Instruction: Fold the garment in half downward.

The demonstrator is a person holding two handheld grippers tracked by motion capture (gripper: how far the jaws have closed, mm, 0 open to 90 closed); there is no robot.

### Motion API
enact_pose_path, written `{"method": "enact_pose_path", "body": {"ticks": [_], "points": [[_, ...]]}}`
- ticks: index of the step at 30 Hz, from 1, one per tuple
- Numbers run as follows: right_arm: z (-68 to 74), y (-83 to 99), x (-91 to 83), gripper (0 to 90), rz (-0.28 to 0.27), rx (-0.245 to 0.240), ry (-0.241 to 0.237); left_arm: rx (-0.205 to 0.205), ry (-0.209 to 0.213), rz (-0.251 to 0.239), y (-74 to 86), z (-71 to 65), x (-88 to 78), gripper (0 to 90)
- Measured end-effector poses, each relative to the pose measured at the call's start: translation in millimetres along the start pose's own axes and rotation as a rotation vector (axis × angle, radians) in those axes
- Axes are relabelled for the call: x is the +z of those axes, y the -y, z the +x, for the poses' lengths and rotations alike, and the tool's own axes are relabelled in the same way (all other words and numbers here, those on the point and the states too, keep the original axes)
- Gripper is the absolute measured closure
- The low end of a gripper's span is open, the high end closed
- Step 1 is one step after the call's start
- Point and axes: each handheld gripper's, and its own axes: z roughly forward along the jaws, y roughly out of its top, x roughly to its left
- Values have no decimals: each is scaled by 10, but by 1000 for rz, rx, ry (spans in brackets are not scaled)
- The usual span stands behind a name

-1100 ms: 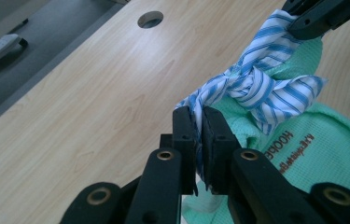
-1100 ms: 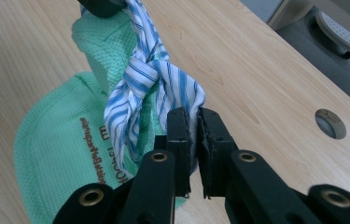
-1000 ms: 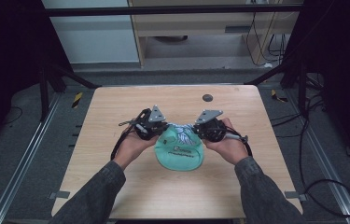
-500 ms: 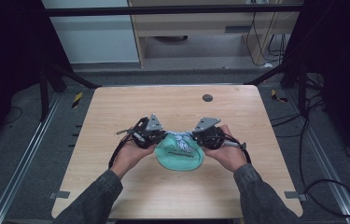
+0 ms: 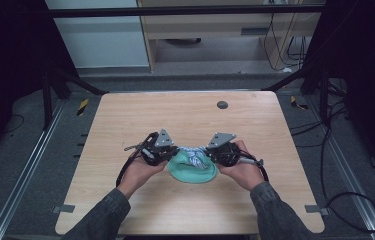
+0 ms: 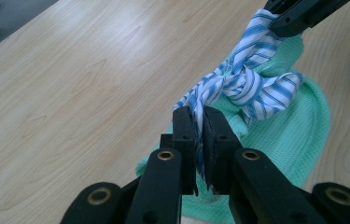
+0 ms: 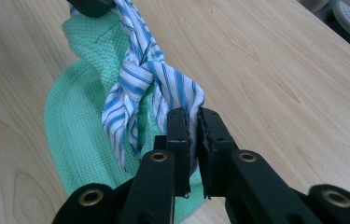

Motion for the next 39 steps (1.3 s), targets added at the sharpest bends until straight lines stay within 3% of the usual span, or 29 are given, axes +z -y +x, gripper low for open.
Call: {"method": "enact_pose_path", "body": {"ticks": [19, 22, 27, 31, 39], "points": [[126, 119, -4, 835, 7, -9, -9, 2, 20, -1, 123, -146, -19, 822], [137, 130, -3, 835, 7, -9, -13, -1, 14, -8, 139, -155, -21, 769], [155, 133, -11, 835, 8, -12, -19, -11, -5, -12, 168, -158, -35, 594], [175, 129, -20, 835, 1, -15, -21, -42, 19, -4, 198, -147, -26, 456], [220, 164, -29, 834, -7, -14, -25, -64, 57, 22, 293, -139, 31, 440]]}}
